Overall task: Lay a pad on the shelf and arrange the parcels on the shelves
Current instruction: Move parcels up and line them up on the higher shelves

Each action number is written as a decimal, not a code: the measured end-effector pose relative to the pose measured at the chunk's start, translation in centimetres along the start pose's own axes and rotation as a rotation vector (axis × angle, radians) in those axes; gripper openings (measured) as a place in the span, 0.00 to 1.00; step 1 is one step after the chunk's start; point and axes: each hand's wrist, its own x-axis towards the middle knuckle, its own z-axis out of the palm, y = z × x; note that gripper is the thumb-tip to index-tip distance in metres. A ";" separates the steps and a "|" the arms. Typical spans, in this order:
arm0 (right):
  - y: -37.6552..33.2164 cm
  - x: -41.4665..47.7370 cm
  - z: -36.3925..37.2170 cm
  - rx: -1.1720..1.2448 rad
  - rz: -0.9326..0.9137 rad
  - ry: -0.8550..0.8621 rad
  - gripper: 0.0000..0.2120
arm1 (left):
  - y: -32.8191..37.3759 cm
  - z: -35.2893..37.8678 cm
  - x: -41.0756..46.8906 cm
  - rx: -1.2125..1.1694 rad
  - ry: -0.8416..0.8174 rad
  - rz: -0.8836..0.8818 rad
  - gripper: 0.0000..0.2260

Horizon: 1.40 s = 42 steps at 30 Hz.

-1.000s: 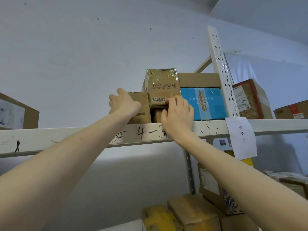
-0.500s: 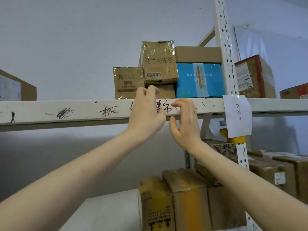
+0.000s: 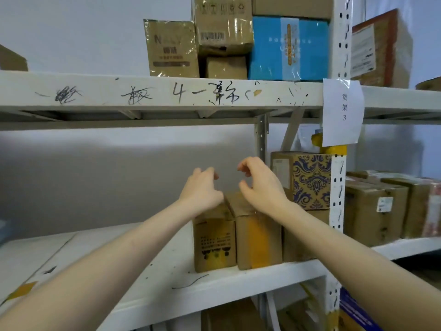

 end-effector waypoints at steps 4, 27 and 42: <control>-0.8 -1.9 2.0 -0.103 0.056 -0.341 0.14 | -2.7 2.8 0.0 0.038 -0.207 -0.176 0.23; -9.6 -5.8 12.2 -0.153 0.200 -0.191 0.53 | -14.3 -0.9 -4.0 -0.250 -0.257 -0.226 0.22; -11.7 -4.4 2.4 0.585 0.125 -0.429 0.49 | -10.1 -9.3 -7.3 -0.157 -0.427 0.267 0.52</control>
